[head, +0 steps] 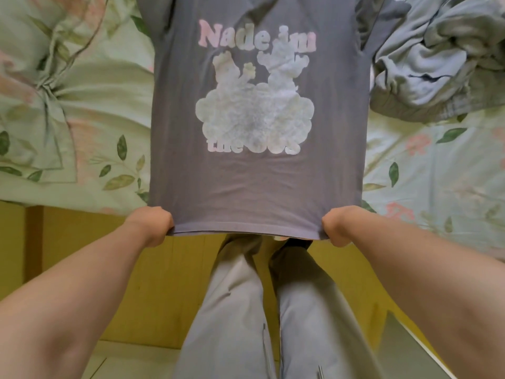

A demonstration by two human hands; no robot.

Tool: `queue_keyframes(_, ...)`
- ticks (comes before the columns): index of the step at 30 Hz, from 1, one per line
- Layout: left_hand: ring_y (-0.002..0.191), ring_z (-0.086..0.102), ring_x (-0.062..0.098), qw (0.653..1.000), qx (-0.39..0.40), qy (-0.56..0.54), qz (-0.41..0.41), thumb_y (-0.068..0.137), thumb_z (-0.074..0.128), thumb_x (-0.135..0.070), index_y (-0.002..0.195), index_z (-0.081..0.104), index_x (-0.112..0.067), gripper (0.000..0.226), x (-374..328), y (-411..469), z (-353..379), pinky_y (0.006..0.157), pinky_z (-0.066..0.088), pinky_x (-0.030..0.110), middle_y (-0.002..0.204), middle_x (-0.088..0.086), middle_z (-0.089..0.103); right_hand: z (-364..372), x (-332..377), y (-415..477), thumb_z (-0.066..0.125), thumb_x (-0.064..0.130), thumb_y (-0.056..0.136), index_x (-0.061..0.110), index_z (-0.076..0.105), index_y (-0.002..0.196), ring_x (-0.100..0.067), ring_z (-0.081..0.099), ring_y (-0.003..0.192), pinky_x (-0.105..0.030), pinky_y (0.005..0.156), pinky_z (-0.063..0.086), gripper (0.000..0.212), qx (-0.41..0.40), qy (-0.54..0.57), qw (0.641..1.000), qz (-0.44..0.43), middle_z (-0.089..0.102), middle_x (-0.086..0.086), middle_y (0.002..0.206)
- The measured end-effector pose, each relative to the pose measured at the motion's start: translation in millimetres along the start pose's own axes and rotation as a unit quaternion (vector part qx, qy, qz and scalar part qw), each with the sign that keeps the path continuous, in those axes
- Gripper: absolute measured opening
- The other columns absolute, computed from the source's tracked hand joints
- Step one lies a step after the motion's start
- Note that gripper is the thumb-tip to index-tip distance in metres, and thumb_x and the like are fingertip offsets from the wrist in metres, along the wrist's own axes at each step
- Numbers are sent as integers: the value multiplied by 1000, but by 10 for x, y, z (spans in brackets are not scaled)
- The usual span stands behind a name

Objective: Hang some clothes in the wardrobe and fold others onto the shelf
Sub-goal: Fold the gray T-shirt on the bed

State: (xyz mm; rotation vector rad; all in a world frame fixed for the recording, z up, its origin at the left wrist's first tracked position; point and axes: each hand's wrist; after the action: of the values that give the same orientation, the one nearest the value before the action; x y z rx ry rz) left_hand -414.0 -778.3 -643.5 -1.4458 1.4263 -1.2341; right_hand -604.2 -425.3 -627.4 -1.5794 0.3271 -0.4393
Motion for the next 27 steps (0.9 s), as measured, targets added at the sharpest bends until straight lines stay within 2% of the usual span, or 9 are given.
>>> queue_keyframes(4, 80, 58, 22, 1000, 27, 6, 8, 84, 45, -3, 92, 60, -23, 26, -19, 13, -103, 66, 46, 30, 89, -1, 56, -20, 1, 26, 45, 20, 92, 17, 59, 120, -31, 56, 105, -38, 89, 49, 31, -2, 29, 999, 16, 58, -7, 116)
queue_keyframes(7, 82, 61, 20, 992, 117, -52, 6, 84, 58, -15, 97, 66, -18, 15, -24, 58, -268, 69, 51, 30, 95, 0, 64, -155, -2, -8, 46, 18, 89, 15, 57, 83, -32, 51, 95, -37, 83, 43, 13, 40, 30, 998, 24, 53, -2, 86)
queue_keyframes(10, 67, 65, 19, 945, 197, -258, -31, 82, 71, -24, 86, 67, -14, 11, 156, 139, -633, 62, 53, 28, 80, 2, 68, -608, -37, -54, 47, 9, 84, 14, 53, 67, -31, 55, 82, -35, 83, 50, 19, 66, 85, 994, 21, 53, -6, 71)
queue_keyframes(14, 51, 62, 24, 912, -6, -402, -75, 86, 59, -11, 78, 68, -1, 15, 620, 336, -1381, 54, 53, 29, 62, 9, 68, -1447, -113, 48, 49, 14, 84, 10, 67, 87, -26, 61, 78, -34, 79, 56, 19, -131, 148, 980, -10, 64, -7, 83)
queue_keyframes(17, 67, 70, 30, 873, -185, -433, -131, 91, 50, -16, 83, 69, 1, 26, 1014, 567, -1938, 68, 59, 34, 71, 15, 72, -2131, -104, 43, 55, 19, 85, 13, 60, 97, -26, 57, 83, -35, 70, 49, 14, -265, 177, 948, -29, 59, -4, 89)
queue_keyframes(19, 97, 68, 37, 828, -299, -436, -188, 95, 50, -28, 101, 67, -1, 32, 1267, 741, -2250, 86, 53, 38, 100, 23, 72, -2545, -91, 62, 55, 22, 87, 16, 56, 102, -24, 54, 87, -35, 72, 46, 16, -369, 176, 912, -22, 57, -3, 99)
queue_keyframes(21, 118, 57, 41, 767, -367, -473, -230, 98, 50, -34, 120, 61, 1, 43, 1479, 909, -2536, 95, 47, 40, 125, 25, 62, -2928, -77, 158, 51, 22, 90, 16, 51, 124, -29, 49, 106, -39, 83, 44, 35, -474, 180, 862, -14, 49, -7, 117)
queue_keyframes(24, 120, 58, 39, 677, -371, -582, -256, 99, 49, -40, 129, 55, 4, 54, 1744, 1204, -2870, 98, 49, 40, 132, 22, 59, -3480, -70, 307, 55, 26, 86, 13, 31, 147, -35, 37, 127, -45, 96, 38, 66, -571, 191, 798, 2, 40, -12, 137)
queue_keyframes(27, 115, 62, 35, 544, -367, -724, -213, 86, 59, -55, 131, 57, -2, 69, 1988, 1414, -3023, 96, 53, 44, 131, 15, 61, -3977, -131, 388, 63, 44, 88, 17, 32, 146, -35, 27, 139, -50, 104, 34, 71, -581, 170, 795, 23, 29, -12, 152)
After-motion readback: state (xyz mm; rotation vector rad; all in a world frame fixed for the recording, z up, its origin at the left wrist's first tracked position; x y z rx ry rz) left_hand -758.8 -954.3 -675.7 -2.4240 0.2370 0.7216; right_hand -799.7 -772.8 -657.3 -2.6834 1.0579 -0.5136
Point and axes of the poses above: each hand's wrist, its own y-axis towards the middle knuckle, its own z-axis out of the palm, x = y × z
